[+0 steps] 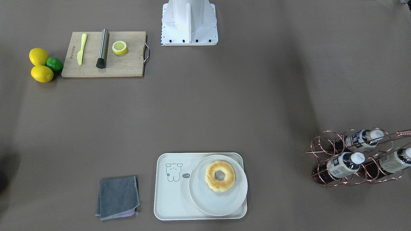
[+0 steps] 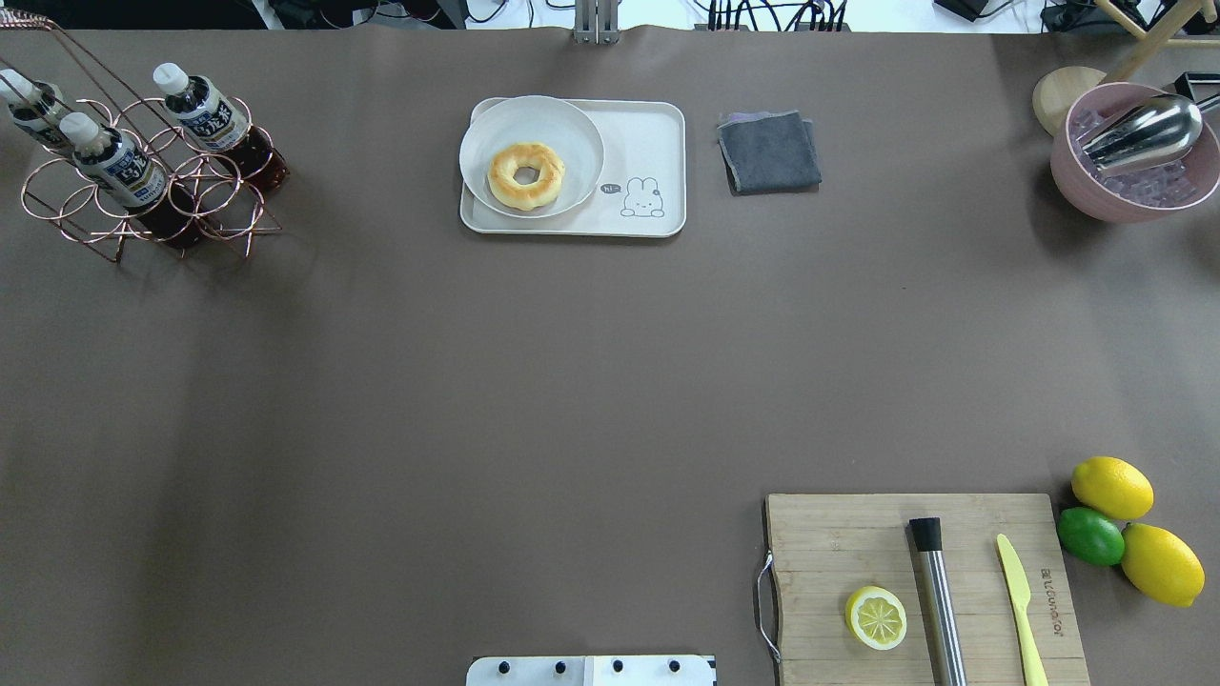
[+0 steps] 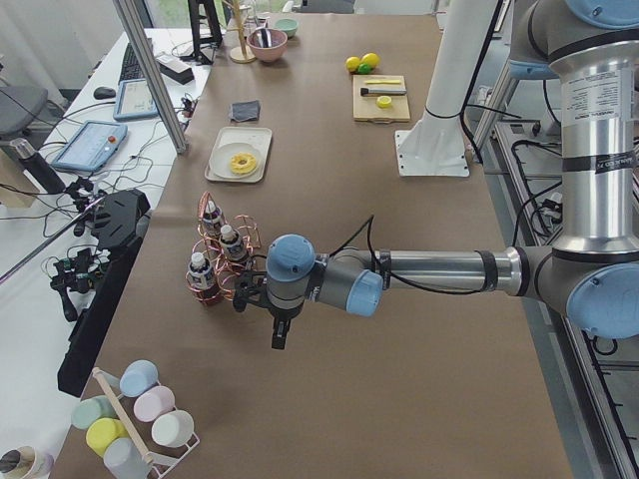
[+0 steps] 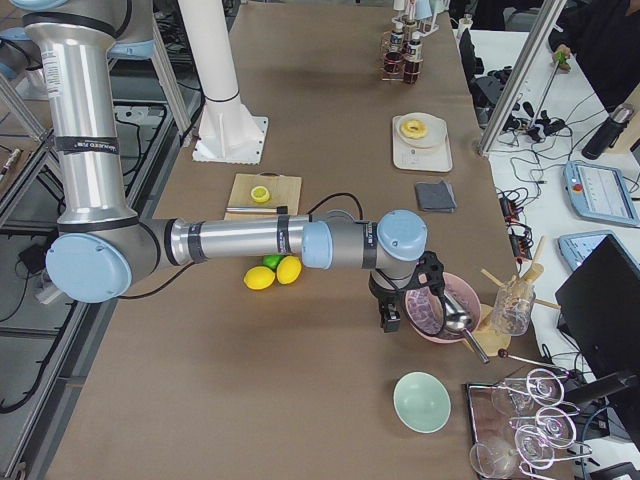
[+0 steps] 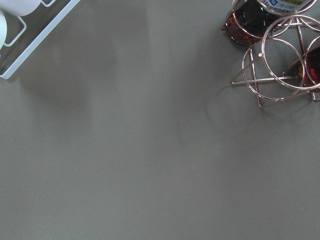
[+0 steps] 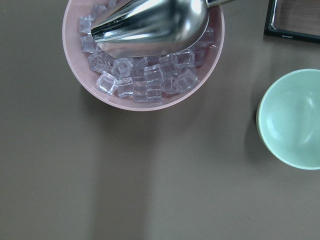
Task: Place tea on tray
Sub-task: 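Move the left gripper over the copper rack of tea bottles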
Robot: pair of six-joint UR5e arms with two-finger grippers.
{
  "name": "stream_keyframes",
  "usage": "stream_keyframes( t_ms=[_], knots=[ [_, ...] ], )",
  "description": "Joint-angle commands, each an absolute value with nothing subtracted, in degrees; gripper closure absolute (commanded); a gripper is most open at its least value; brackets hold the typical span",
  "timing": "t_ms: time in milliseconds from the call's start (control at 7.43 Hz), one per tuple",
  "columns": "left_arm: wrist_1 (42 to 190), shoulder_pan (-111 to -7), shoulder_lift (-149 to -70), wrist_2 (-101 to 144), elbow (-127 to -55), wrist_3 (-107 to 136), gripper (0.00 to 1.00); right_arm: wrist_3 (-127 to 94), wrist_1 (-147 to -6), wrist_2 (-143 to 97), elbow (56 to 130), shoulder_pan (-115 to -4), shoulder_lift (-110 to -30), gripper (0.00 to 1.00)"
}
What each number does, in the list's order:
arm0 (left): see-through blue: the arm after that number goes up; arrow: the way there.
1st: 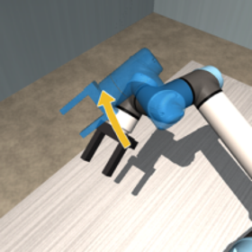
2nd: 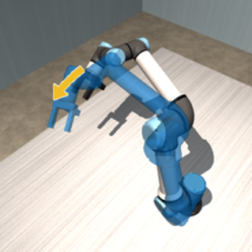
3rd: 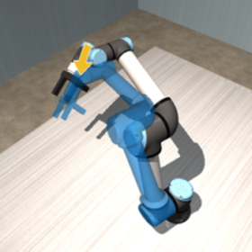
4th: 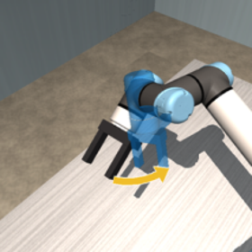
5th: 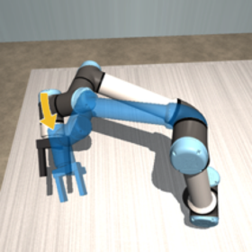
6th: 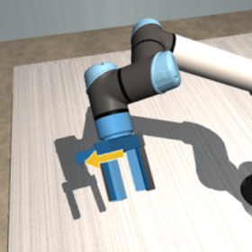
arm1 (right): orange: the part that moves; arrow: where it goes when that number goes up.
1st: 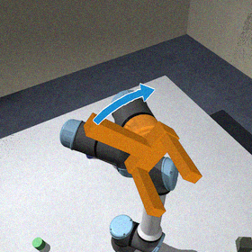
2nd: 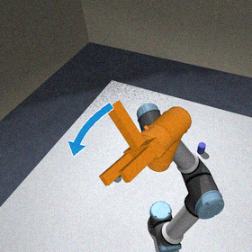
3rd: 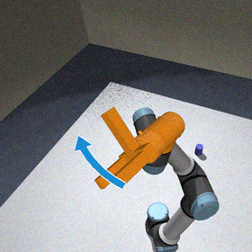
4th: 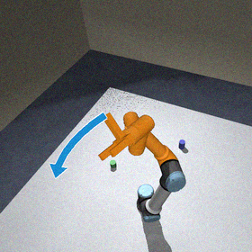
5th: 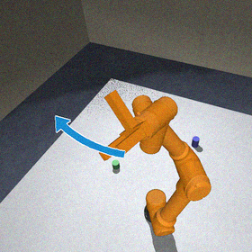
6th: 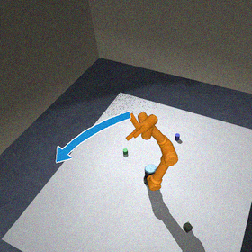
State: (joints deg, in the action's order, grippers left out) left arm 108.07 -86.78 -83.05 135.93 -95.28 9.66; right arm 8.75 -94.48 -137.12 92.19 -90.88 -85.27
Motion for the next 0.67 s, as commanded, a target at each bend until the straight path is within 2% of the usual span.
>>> stream_keyframes(
  t_ms=[0, 538],
  knots=[
    [108.19, -86.84, -82.88, 135.70, -95.45, 9.49, 0.03, 8.79, -94.48, -137.02, 92.37, -90.88, -85.34, 0.00],
    [108.11, -86.84, -83.32, 135.88, -95.27, 9.58, 0.03, 8.61, -94.48, -136.93, 92.55, -90.88, -85.61, 0.00]
  ],
)
